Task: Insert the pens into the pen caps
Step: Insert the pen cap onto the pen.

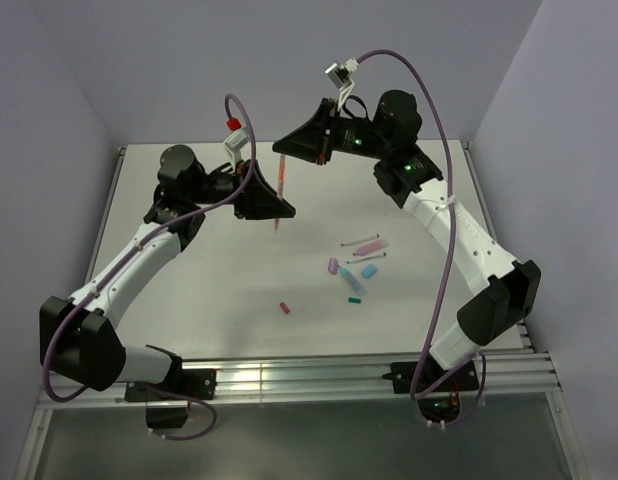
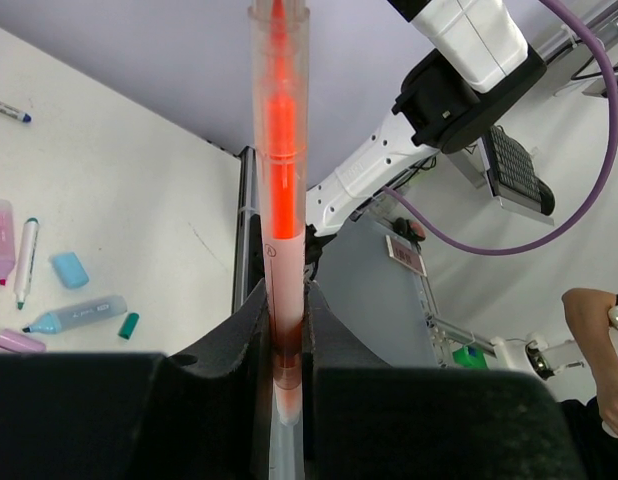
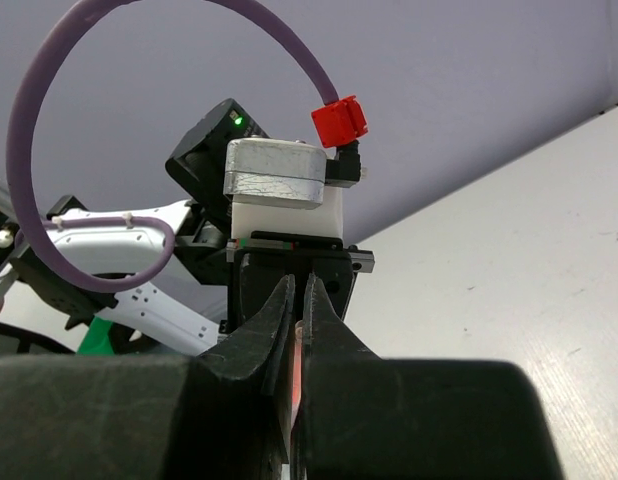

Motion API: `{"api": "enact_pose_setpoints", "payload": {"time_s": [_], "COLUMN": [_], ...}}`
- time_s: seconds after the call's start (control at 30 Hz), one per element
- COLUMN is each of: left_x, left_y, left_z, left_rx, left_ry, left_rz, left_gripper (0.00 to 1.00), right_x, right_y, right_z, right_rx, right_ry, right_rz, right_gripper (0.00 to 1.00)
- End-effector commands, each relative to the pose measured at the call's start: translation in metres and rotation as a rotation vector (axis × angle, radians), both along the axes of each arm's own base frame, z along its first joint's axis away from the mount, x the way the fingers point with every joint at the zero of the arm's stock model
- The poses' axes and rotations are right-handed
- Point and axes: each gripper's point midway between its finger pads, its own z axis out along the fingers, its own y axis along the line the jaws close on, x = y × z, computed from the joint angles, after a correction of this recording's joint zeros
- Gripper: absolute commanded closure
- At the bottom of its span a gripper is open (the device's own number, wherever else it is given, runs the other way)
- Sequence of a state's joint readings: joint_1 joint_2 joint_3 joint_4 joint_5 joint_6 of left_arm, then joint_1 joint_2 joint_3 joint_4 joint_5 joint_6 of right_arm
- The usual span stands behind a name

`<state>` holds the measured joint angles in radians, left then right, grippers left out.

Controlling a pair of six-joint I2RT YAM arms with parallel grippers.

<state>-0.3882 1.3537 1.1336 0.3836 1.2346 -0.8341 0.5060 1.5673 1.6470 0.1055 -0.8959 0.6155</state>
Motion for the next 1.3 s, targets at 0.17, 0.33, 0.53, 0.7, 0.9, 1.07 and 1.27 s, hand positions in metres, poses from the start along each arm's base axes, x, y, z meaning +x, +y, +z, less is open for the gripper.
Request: {"api": "enact_pose_setpoints", "payload": {"time_s": [0.17,0.33,0.53,0.7,0.9,1.07,1.27], "left_x": [0.007,0.007,0.009,0.011,0.010,0.011,0.009], "left_y": [0.002,0.003,0.004,0.006,0.007,0.007,0.008], "left_z": [0.061,0.063,0.064,0.067,0.068,0.067,0.056], "left_rx": [-0.116,-0.117,-0.114,-0.116,-0.116,-0.112,-0.091], "left_ry": [-0.216,-0.228,-0.236,-0.245,-0.249,-0.246,-0.231], "left_rz": [0.056,0.056,0.064,0.070,0.069,0.074,0.069], "left_gripper": [1.00,1.00,1.00,1.00,1.00,1.00,1.00], "right_x": [-0.039,-0.044,-0.051,-0.056,-0.063,-0.063,-0.047], "right_y": [0.019,0.021,0.022,0.025,0.029,0.030,0.028], "right_z": [-0.047,-0.057,-0.069,-0.072,-0.083,-0.079,-0.064], "right_rx": [-0.098,-0.111,-0.133,-0.138,-0.153,-0.153,-0.146], "right_ry": [0.099,0.110,0.146,0.158,0.176,0.161,0.155], "right_rz": [0.154,0.166,0.189,0.204,0.223,0.226,0.203], "right_gripper": [1.00,1.00,1.00,1.00,1.00,1.00,1.00]}}
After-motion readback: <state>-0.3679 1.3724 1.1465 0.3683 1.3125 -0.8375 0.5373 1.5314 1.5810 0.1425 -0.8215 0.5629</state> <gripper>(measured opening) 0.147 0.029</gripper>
